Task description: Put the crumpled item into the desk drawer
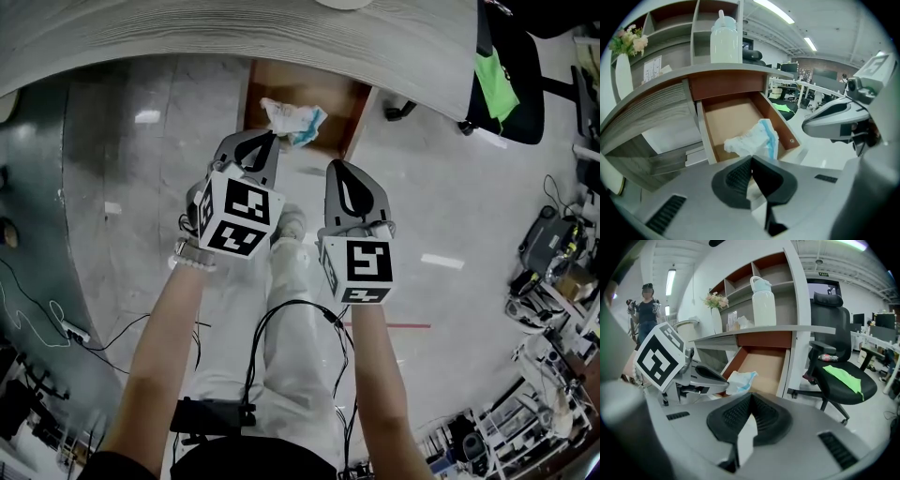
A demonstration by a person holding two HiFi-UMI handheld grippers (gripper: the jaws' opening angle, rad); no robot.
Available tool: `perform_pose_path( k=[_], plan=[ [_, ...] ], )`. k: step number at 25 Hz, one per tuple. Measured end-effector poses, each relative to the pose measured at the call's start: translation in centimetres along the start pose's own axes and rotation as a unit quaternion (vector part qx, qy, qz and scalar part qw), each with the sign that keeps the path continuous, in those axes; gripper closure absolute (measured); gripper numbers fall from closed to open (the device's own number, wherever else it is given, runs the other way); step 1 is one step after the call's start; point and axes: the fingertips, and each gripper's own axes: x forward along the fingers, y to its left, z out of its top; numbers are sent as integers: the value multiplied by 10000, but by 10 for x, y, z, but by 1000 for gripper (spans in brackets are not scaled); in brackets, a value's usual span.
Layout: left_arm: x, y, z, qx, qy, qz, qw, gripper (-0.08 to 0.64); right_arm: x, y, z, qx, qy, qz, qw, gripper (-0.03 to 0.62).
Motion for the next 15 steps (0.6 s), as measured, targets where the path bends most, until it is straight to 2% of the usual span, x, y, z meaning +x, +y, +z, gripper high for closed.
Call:
perform_pose_path(
  k=[5, 12, 15],
  plan=[
    [-2, 0, 1, 13, -16, 33, 10000, 543, -3, 0, -1, 14, -4, -28, 10000, 588],
    [0, -7, 4, 75, -52, -141, 9999, 508, -7, -5, -7, 43, 44, -50, 10000, 588],
    [-1, -9, 3, 225, -106, -150, 9996, 535, -7, -3, -8, 63, 45, -56, 10000, 588]
  ],
)
